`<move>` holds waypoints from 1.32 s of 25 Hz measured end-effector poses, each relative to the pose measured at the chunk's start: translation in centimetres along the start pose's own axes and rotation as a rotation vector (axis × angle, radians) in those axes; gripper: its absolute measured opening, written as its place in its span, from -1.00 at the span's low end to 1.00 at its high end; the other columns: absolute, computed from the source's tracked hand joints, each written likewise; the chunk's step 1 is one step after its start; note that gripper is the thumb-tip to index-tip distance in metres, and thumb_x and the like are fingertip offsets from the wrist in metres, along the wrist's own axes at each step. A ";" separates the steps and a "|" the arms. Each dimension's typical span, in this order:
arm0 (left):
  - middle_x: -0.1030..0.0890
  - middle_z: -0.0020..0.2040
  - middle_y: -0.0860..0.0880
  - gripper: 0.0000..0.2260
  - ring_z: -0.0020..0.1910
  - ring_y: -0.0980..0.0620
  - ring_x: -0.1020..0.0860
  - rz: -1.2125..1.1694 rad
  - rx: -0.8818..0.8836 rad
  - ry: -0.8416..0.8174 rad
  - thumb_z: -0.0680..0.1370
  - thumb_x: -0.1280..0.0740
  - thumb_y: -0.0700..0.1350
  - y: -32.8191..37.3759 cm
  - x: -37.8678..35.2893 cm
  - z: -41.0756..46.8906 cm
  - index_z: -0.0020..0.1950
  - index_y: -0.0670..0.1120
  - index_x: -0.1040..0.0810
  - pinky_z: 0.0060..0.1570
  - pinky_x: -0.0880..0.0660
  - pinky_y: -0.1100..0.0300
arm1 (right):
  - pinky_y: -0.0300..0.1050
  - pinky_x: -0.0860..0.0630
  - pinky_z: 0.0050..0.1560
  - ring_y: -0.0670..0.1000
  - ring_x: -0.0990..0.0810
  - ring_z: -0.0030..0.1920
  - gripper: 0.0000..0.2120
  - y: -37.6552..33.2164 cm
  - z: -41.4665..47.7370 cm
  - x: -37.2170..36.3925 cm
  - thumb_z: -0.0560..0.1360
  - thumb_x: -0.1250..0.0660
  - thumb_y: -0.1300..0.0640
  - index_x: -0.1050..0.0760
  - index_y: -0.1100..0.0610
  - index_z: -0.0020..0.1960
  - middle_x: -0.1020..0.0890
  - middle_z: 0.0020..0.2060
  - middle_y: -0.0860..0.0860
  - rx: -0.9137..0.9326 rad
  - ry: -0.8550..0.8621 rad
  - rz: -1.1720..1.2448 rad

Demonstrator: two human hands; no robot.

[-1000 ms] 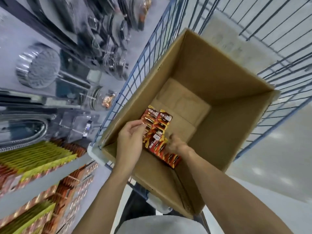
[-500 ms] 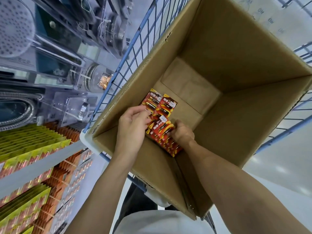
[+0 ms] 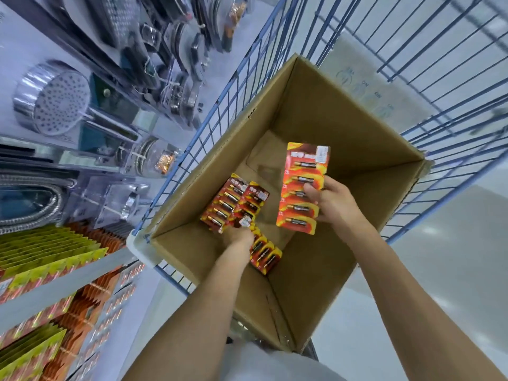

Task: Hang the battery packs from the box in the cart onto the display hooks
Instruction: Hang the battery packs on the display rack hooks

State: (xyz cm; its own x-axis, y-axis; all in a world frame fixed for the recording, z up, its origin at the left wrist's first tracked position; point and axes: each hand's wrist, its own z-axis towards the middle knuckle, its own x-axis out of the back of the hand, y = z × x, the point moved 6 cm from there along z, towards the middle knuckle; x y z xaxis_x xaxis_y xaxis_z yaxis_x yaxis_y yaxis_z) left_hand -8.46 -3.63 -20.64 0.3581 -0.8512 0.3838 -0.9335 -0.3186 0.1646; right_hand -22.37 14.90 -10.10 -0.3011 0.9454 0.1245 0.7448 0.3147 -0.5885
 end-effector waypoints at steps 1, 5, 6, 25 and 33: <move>-0.59 0.28 -0.08 -0.72 0.27 -0.18 -0.59 0.027 0.028 0.010 0.65 -0.32 -0.23 -1.1 -0.9 0.8 0.36 -0.24 -0.52 0.30 -0.54 -0.02 | 0.05 -0.66 0.12 0.00 -0.73 0.10 -0.71 -0.7 -1.6 0.5 0.60 -0.39 -0.05 -0.53 -0.01 0.28 -0.71 0.15 -0.02 0.011 -0.004 0.056; -0.57 0.37 -0.27 -0.57 0.27 -0.30 -0.61 0.052 0.140 0.143 0.59 -0.43 -0.21 -4.6 -3.3 4.2 0.43 -0.29 -0.46 0.19 -0.61 -0.17 | 0.06 -0.65 0.10 -0.01 -0.74 0.09 -0.74 -1.9 -5.6 2.5 0.60 -0.37 0.00 -0.54 -0.04 0.28 -0.73 0.09 -0.08 0.014 0.016 0.202; -0.54 0.38 -0.30 -0.50 0.28 -0.32 -0.59 0.071 0.157 0.186 0.56 -0.46 -0.19 -5.3 -3.7 5.3 0.44 -0.29 -0.41 0.19 -0.61 -0.19 | 0.07 -0.65 0.10 0.00 -0.74 0.09 -0.73 -1.9 -6.0 2.7 0.60 -0.37 0.02 -0.54 -0.04 0.29 -0.73 0.09 -0.08 0.014 0.017 0.232; -0.57 0.34 -0.31 -0.62 0.30 -0.30 -0.60 0.083 -0.005 0.276 0.59 -0.42 -0.30 -0.8 -0.3 -0.9 0.40 -0.27 -0.49 0.24 -0.57 -0.10 | 0.24 -0.60 0.25 0.04 -0.73 0.13 -0.72 -6.8 -9.3 2.5 0.62 -0.35 0.06 -0.55 0.01 0.32 -0.73 0.13 -0.02 0.073 -0.073 0.290; -0.75 0.07 -0.12 -0.78 0.03 -0.08 -0.74 -0.334 -0.517 -0.309 0.57 -0.45 -0.28 6.5 8.1 -15.1 0.20 -0.16 -0.63 -0.07 -0.69 0.10 | 0.24 -0.59 0.25 0.08 -0.73 0.12 -0.73 -10.7 -14.6 4.3 0.61 -0.36 0.06 -0.57 0.02 0.30 -0.74 0.12 0.02 0.211 -0.072 0.319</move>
State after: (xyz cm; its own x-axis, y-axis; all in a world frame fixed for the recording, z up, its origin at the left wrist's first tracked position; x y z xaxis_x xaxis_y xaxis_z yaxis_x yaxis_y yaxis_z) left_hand -11.32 -6.29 -2.77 0.5318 -0.8464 -0.0270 -0.6184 -0.4100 0.6704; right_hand -22.97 16.83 8.43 -0.1208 0.9824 -0.1427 0.6710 -0.0251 -0.7410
